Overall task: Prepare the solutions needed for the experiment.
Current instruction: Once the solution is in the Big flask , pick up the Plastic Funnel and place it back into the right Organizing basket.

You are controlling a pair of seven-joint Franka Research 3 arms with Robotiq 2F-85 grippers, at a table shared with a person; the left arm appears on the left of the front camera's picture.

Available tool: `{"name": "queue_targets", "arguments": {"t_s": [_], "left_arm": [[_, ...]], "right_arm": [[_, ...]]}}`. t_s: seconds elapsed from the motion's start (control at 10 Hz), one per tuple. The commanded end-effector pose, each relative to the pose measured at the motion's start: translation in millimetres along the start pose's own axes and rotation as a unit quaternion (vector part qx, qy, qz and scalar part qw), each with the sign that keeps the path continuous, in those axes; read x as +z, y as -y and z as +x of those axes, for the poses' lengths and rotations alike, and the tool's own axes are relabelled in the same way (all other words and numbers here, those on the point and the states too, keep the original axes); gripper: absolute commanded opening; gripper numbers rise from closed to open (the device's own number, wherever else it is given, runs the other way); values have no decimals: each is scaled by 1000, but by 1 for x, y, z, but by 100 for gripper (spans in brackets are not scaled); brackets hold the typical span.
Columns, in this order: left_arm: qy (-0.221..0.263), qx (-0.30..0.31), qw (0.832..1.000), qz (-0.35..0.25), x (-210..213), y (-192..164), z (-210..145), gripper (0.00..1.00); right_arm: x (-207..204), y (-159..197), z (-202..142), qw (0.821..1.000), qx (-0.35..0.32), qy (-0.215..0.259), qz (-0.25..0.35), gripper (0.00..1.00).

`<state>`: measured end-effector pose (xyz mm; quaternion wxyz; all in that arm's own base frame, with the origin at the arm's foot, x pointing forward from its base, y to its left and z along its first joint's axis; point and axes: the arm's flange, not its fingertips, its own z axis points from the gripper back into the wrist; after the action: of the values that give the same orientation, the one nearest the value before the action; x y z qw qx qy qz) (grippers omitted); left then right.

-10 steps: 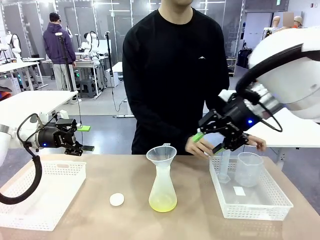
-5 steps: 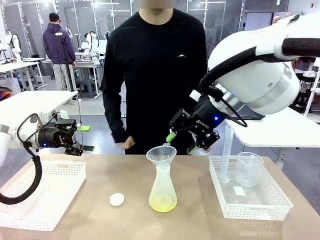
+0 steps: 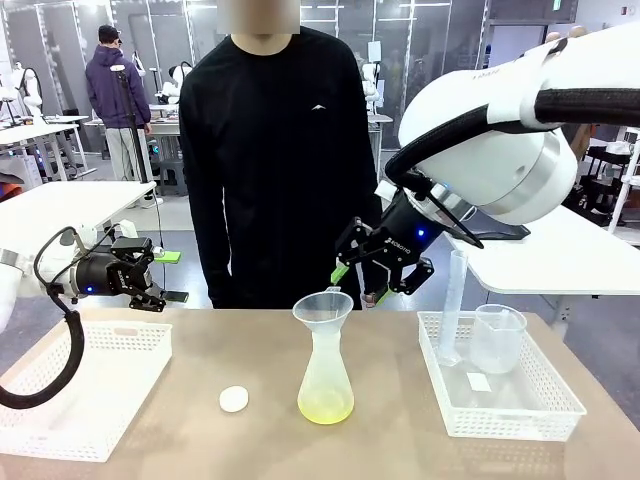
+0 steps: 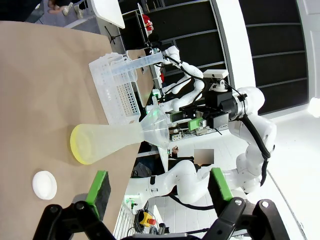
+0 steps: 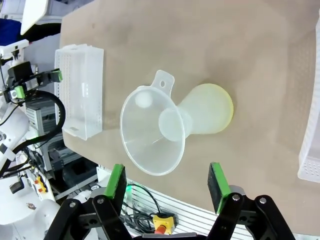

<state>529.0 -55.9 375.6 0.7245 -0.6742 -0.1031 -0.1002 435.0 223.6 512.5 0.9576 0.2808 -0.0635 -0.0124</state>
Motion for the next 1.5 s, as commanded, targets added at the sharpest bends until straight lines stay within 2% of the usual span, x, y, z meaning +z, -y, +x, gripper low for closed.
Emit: {"name": "queue_targets", "arguments": {"t_s": [0.0, 0.5, 0.8, 0.9, 1.0, 1.1, 1.2, 1.3, 1.4], "left_arm": [[-3, -1, 1000, -6, 0, 2, 0, 100], [-3, -1, 1000, -6, 0, 2, 0, 100], [-3, -1, 1000, -6, 0, 2, 0, 100], [-3, -1, 1000, -6, 0, 2, 0, 100], [-3, -1, 1000, -6, 0, 2, 0, 100], [-3, -1, 1000, -6, 0, 2, 0, 100], [-3, -1, 1000, -6, 0, 2, 0, 100], [-3, -1, 1000, -6, 0, 2, 0, 100], [-3, -1, 1000, -6, 0, 2, 0, 100]], "right_arm": [[-7, -12, 6, 1000, -18, 0, -15, 82], [-35, -4, 12, 999, -34, -14, -36, 82], [-45, 2, 17, 999, -32, -19, -25, 82], [-46, 3, 19, 998, -45, -14, -46, 63], [-45, 3, 20, 998, -51, -16, -33, 63], [-46, 3, 21, 998, -51, -15, -28, 44], [-47, 3, 21, 998, -56, -20, -27, 58], [-48, 3, 22, 998, -60, -24, -28, 25], [-50, 2, 23, 998, -60, -26, -25, 39]]}}
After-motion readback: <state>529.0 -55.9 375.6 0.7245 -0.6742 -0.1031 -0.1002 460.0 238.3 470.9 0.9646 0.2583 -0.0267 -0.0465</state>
